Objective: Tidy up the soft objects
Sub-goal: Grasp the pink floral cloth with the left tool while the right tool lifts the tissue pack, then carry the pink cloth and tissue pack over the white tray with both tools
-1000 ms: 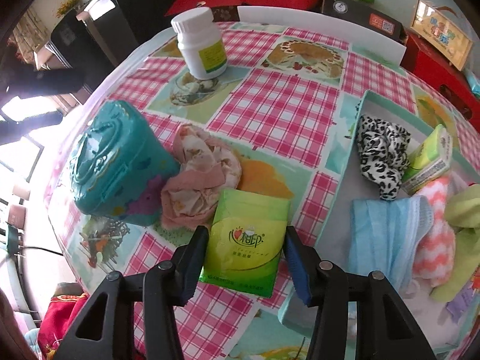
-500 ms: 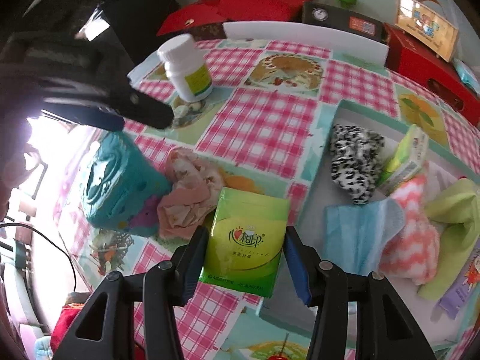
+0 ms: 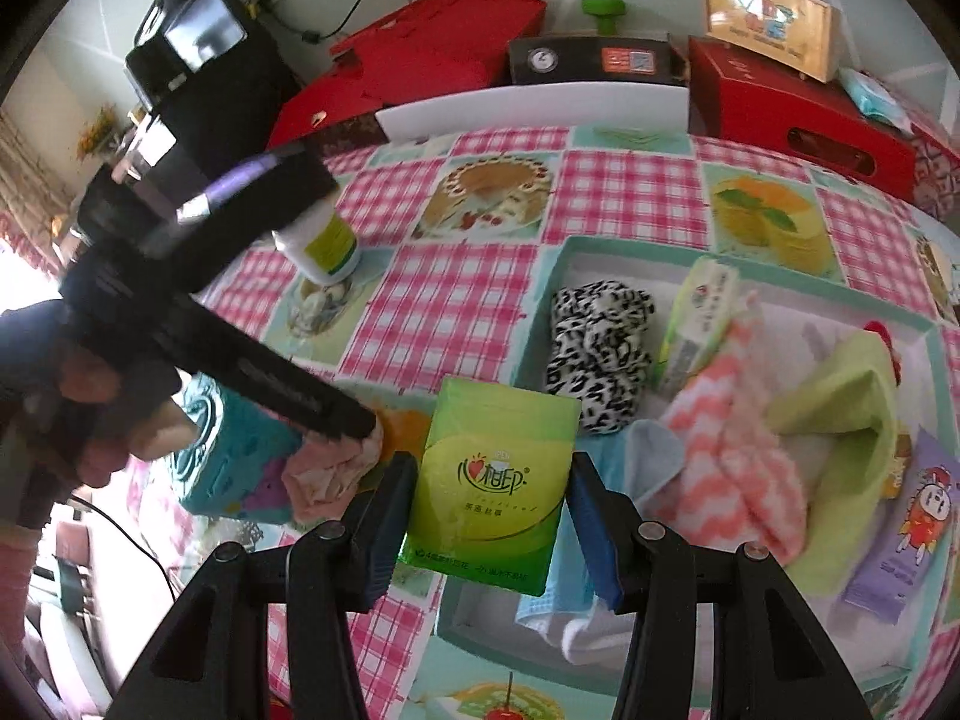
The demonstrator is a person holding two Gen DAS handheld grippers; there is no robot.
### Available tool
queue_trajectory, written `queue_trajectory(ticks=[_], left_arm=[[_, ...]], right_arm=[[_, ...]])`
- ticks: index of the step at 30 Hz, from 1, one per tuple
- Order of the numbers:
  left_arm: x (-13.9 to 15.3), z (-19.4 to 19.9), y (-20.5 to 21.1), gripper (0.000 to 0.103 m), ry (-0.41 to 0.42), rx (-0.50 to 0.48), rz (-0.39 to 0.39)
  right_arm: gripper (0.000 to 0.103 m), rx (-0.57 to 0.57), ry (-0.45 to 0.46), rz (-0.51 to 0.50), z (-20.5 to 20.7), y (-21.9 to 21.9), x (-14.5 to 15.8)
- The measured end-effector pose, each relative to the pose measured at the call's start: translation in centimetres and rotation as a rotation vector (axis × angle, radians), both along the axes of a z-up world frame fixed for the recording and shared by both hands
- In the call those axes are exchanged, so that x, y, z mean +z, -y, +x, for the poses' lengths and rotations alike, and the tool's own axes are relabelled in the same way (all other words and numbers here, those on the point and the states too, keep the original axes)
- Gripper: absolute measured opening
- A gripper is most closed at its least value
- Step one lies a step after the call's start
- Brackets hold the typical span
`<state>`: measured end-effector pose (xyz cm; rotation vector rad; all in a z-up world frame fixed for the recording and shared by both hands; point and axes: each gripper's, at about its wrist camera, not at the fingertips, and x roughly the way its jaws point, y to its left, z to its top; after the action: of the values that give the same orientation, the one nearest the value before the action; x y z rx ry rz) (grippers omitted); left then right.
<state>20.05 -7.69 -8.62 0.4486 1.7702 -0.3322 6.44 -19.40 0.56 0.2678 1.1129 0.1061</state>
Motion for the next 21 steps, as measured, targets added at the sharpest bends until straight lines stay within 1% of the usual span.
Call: queue_trajectory(ticks=[3,5,6,8,11,13,16,18,20,21], left_arm=[[-0.8,-0.5,0.6,0.084,-0.014,-0.032,0.012],[-1.3,-0.9,1.2,0.076,-0.022,-0.045,0.02],[-1.5,-1.1,1.4,0.073,-0.029,-0.049,0.018],[-1.4,-1.5,2.0,0.07,-0.017,-0.064,0.007],[-1.2,-2.2,3.1,0.057,0.0,-0.085,-0.002],[-0.9,-2.6,3.5,0.044,0.015,-0.095,-0.017],[-0.3,-2.7,4.2,0.039,0.041,-0.086,-0.043],[0.1,-2.8,4.8,0.039,0.059,-0.071,-0.067],[1.0,-2.9,4.9,0.039,0.076,-0.042,-0.111],[1.8,-3.1,4.5,0.039,0.098,-0.027,-0.13]], right_arm=[[0.054,-0.018,0.005,0.011,0.1,0.7,0.1],[0.054,-0.029,0.007,0.018,0.0,1.1,0.2],[0.054,-0.035,0.008,0.022,0.0,1.3,0.3],[0.054,-0.046,0.01,0.028,0.0,1.6,0.2],[0.054,-0.061,0.014,0.035,0.0,2.2,0.3],[0.054,-0.068,0.018,0.04,-0.1,2.4,0.5],[0.054,-0.076,0.026,0.05,-0.3,2.8,0.7],[0.054,-0.083,0.032,0.057,-0.5,3.2,0.9],[0.054,-0.099,0.039,0.066,-0.8,3.9,1.1],[0.054,-0.111,0.042,0.071,-0.9,4.4,1.1]])
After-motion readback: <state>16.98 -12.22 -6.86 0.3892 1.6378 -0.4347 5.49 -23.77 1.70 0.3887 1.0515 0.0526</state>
